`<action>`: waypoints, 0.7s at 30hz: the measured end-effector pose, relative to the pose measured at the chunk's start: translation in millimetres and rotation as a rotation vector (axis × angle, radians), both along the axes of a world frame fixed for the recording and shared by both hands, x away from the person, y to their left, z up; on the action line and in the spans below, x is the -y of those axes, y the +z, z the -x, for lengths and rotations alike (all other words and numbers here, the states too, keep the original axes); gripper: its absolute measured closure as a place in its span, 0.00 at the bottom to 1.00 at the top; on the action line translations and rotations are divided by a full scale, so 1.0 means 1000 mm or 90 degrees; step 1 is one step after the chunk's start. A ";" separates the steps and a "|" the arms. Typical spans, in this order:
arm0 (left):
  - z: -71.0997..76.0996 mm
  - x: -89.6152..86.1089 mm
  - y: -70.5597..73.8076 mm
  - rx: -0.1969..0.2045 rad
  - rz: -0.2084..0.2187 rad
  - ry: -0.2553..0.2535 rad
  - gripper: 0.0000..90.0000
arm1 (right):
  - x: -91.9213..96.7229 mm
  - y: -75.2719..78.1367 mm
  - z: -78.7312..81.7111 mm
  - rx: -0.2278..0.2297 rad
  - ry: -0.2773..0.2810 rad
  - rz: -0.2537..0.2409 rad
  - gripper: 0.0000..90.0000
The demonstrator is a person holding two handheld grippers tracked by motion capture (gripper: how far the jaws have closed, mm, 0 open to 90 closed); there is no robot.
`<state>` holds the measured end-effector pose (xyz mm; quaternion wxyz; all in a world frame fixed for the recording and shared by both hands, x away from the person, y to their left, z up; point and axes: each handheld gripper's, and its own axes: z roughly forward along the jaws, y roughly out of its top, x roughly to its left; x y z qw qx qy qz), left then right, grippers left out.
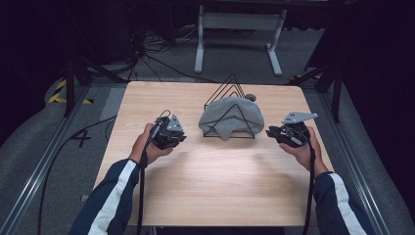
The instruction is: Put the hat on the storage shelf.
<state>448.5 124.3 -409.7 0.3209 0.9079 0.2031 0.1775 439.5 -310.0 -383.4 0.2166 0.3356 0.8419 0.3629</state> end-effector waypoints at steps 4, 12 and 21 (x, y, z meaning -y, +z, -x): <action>0.015 -0.011 -0.003 -0.010 0.006 -0.008 0.87 | 0.007 -0.001 0.012 -0.006 0.008 0.005 0.79; 0.040 -0.031 -0.019 -0.028 0.008 -0.001 0.83 | 0.027 -0.014 0.041 -0.006 0.003 0.013 0.72; 0.069 -0.058 -0.034 -0.037 0.016 -0.008 0.69 | 0.045 -0.035 0.068 -0.015 -0.003 0.045 0.63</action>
